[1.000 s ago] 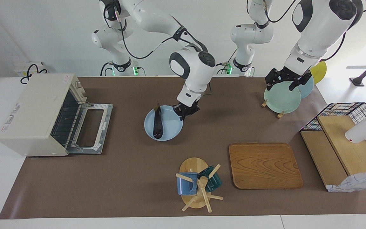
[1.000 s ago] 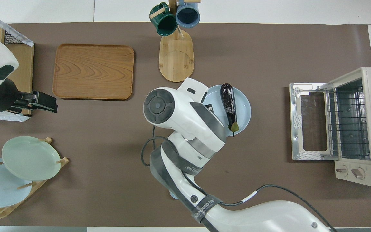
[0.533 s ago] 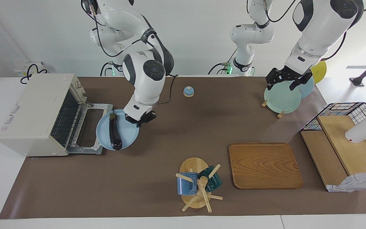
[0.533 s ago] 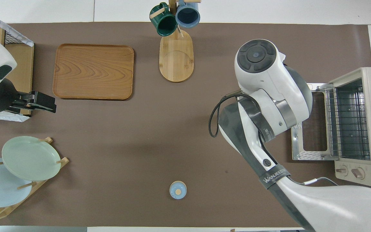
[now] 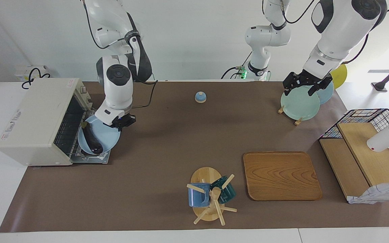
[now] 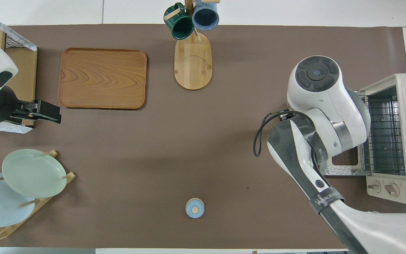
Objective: Put eggplant into oven
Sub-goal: 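Lift the plate and carry it into the open toaster oven, then release the plate inside the oven with the right gripper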
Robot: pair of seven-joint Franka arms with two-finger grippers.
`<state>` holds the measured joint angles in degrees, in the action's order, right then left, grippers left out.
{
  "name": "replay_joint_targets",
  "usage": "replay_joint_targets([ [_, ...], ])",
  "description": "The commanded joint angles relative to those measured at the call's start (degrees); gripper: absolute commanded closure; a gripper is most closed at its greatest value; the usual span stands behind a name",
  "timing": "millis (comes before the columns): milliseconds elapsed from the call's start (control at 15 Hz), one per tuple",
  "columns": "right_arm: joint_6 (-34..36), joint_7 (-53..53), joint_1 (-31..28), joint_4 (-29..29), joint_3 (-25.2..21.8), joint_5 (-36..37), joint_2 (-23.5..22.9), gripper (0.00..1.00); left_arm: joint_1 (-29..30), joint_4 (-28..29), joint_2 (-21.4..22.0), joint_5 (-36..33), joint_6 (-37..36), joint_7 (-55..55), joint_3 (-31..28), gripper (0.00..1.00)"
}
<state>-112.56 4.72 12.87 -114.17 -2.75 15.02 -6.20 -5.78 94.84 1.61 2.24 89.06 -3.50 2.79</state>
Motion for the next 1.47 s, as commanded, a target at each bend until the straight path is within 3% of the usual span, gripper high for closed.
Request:
replay_joint_targets([
  [0,-0.9,-1.8,-2.9,-6.0,0.8,0.9,5.5,1.0,0.2,0.3,0.8,0.9,0.1,-0.3,-0.2,0.0],
  [133,-1.6,-3.6,-5.2,-8.9,0.8,0.9,7.9,1.0,0.2,0.3,0.8,0.9,0.2,-0.3,-0.2,0.0],
  [533,-2.7,-12.0,-13.2,-10.3,0.9,0.2,8.4,1.0,0.2,0.3,0.8,0.9,0.1,-0.3,-0.2,0.0],
  [733,-8.6,-15.1,-16.2,-14.6,0.9,0.1,9.4,1.0,0.2,0.3,0.8,0.9,0.1,-0.3,-0.2,0.0],
  [1133,-10.8,-14.7,-16.6,-17.1,1.0,-0.1,10.2,1.0,0.2,0.3,0.8,0.9,0.1,-0.3,-0.2,0.0],
  [1267,-10.9,-14.7,-16.2,-17.1,1.0,-0.1,10.2,0.72,0.2,0.3,0.8,0.9,0.1,-0.3,-0.2,0.0],
  [1333,-10.8,-14.6,-16.2,-16.8,1.1,-0.2,10.2,0.65,0.2,0.3,0.8,0.9,0.2,-0.3,-0.2,0.0],
  [1400,-10.8,-14.6,-16.0,-16.6,1.1,-0.3,10.1,0.64,0.2,0.3,0.8,0.9,0.1,-0.3,-0.2,0.0],
])
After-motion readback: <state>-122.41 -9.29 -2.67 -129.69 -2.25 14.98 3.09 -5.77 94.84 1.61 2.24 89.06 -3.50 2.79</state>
